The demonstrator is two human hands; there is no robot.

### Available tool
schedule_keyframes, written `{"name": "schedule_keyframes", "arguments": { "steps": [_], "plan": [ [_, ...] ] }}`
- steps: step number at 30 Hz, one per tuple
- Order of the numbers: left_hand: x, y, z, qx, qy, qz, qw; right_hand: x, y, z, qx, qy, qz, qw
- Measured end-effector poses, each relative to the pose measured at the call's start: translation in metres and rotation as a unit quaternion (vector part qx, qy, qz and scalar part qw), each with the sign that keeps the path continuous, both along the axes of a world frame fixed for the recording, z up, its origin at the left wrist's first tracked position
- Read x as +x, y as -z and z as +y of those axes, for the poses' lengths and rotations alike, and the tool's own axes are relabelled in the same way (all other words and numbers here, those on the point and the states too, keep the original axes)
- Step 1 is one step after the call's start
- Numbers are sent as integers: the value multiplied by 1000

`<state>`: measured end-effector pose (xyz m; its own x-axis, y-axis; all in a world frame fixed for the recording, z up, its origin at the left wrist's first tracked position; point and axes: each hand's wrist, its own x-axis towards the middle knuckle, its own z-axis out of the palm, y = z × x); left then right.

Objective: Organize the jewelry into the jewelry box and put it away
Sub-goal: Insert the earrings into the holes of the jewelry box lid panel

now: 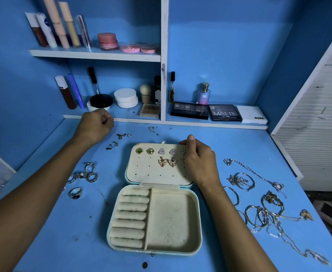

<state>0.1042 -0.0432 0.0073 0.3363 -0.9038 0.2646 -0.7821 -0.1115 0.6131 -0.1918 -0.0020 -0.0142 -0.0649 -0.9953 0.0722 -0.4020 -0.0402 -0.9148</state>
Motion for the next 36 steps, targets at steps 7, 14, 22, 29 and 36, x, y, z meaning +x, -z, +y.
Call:
{"name": "schedule_keyframes", "arguments": {
  "steps": [7,14,22,29,36],
  "plan": [
    [-16,-5,15,-76,18,-12,997,0,0,0,-1,-2,0,1000],
    [-33,-9,36,-121,55,24,991,0,0,0,-2,-2,-3,1000],
    [-63,-14,64,-150,131,118,973,0,0,0,6,0,-5,1000],
    [-85,-12,85,-149,150,200,957,0,-1,1,5,-2,-11,1000],
    [-90,0,98,-135,178,207,953,-1,-1,1,3,-5,-7,1000]
  ]
}}
